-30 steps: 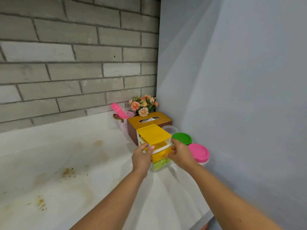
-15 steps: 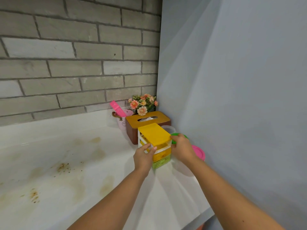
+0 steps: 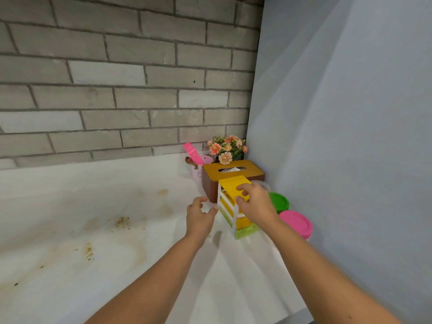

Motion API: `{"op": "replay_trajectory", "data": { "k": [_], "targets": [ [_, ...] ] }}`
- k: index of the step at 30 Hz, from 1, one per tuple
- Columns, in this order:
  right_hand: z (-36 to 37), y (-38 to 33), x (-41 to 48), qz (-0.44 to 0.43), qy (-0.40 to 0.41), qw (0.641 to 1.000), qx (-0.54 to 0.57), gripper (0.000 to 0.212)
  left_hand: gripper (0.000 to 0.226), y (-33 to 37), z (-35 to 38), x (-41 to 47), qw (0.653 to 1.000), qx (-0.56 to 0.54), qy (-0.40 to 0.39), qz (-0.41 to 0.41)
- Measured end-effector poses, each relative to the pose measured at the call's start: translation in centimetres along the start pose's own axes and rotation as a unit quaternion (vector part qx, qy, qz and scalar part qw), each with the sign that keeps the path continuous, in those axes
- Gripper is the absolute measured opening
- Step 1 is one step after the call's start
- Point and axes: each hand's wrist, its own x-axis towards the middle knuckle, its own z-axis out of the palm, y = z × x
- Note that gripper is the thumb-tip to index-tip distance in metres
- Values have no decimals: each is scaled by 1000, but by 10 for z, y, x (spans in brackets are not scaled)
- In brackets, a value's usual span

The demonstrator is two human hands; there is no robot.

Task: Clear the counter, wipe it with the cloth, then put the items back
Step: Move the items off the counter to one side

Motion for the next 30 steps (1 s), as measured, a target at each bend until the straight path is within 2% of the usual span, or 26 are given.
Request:
{"op": "replay_trajectory", "data": {
  "k": [10, 21, 30],
  "targets": [
    [71, -108, -17, -73, -63, 994, 57, 30, 26, -18, -130, -6, 994, 10, 107, -8],
    [174, -297, -77, -168, -161, 966, 113, 29, 30, -47, -363, -54, 964, 22, 262, -27],
    [246, -421, -123, -218, -205, 946, 122, 29, 29, -75, -513, -95, 943, 20, 330, -39]
  ]
}}
